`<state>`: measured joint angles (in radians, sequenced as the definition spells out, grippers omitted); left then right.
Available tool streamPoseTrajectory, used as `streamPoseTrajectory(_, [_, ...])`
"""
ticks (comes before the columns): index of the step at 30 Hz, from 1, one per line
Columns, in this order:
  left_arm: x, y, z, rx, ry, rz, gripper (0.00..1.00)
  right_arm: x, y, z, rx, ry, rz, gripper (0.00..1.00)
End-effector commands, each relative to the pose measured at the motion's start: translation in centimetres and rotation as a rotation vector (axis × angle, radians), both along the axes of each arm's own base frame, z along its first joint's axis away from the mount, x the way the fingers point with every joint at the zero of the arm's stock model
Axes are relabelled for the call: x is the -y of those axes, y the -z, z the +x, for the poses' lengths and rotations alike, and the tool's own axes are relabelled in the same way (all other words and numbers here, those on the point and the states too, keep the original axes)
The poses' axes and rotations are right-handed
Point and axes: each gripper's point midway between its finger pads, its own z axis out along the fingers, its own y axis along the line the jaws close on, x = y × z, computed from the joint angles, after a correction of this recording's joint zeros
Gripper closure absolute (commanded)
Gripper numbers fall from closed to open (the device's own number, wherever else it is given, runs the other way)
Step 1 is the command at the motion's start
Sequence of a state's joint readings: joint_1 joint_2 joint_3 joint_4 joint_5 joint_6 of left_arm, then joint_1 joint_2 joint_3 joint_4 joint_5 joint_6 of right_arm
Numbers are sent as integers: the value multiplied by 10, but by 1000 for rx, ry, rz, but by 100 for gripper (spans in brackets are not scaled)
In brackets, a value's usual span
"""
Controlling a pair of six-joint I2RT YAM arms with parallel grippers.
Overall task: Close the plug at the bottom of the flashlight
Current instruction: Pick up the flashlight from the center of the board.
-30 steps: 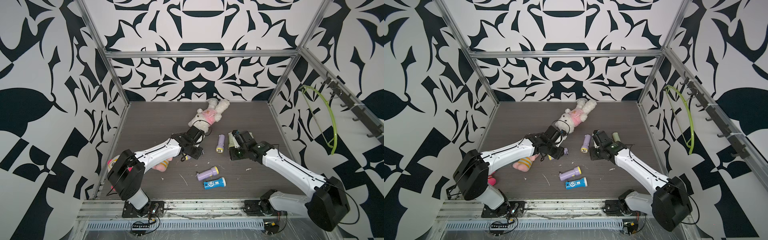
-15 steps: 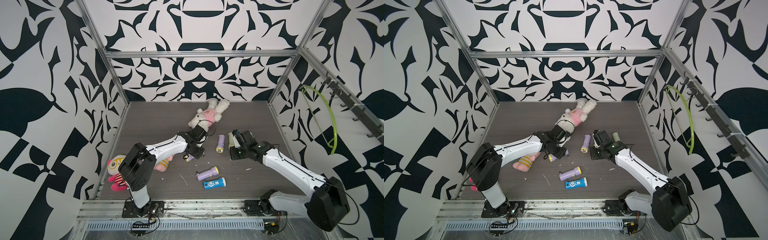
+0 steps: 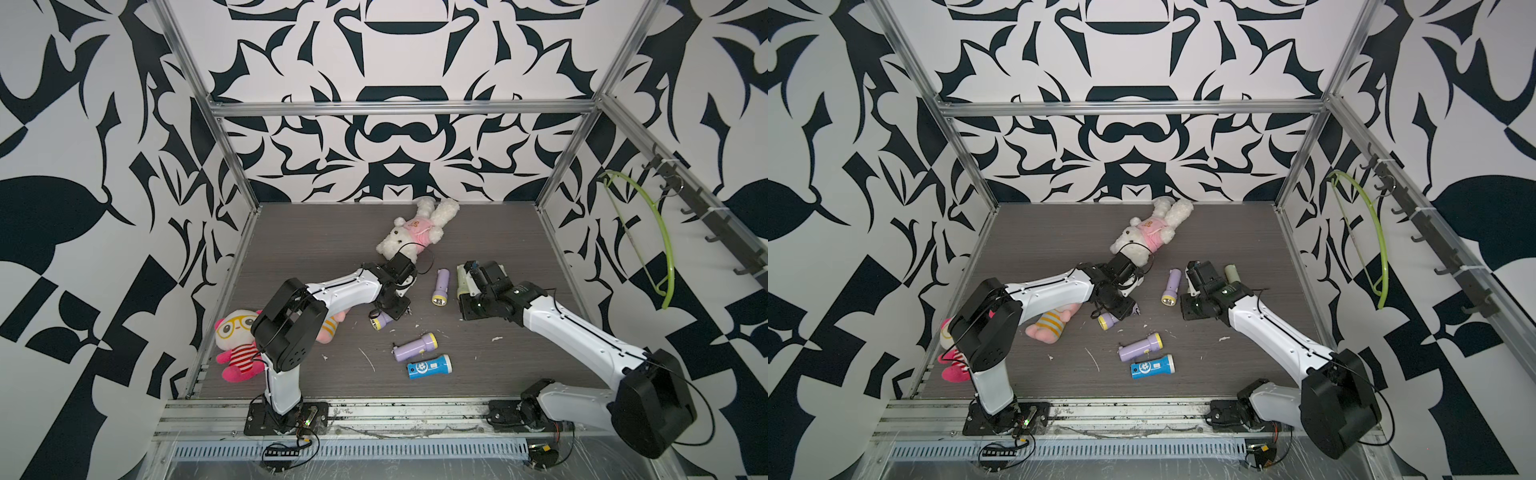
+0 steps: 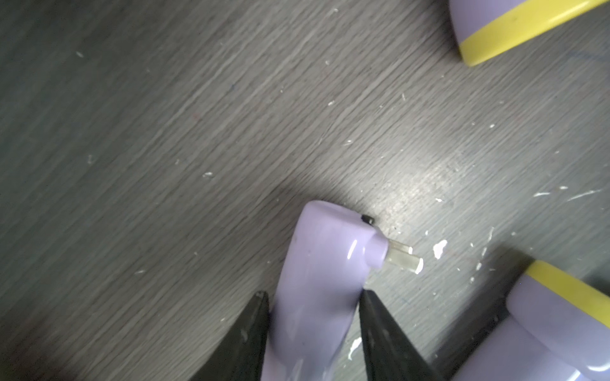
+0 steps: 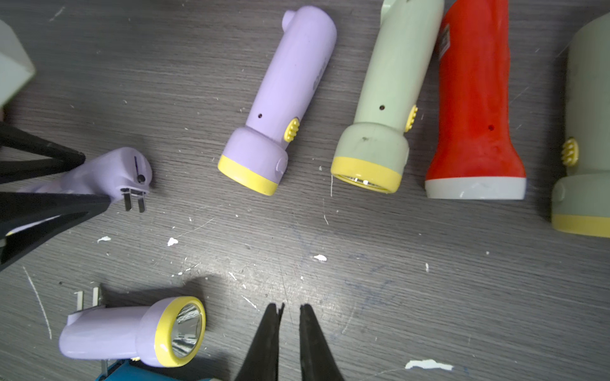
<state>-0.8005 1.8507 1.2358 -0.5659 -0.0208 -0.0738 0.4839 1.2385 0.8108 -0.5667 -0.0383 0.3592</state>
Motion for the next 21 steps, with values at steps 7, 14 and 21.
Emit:
streamPoseTrajectory(7, [-2,25,-2,-54,5,44,50,2,-2,4,19,4,4,76])
streamPoseTrajectory(14, [-3,23,1,-32,-3,42,55,3,-3,4,20,13,2,75])
streamPoseTrajectory(21, [4,-29,7,106,-9,-109,72,3,-9,4,25,25,14,76])
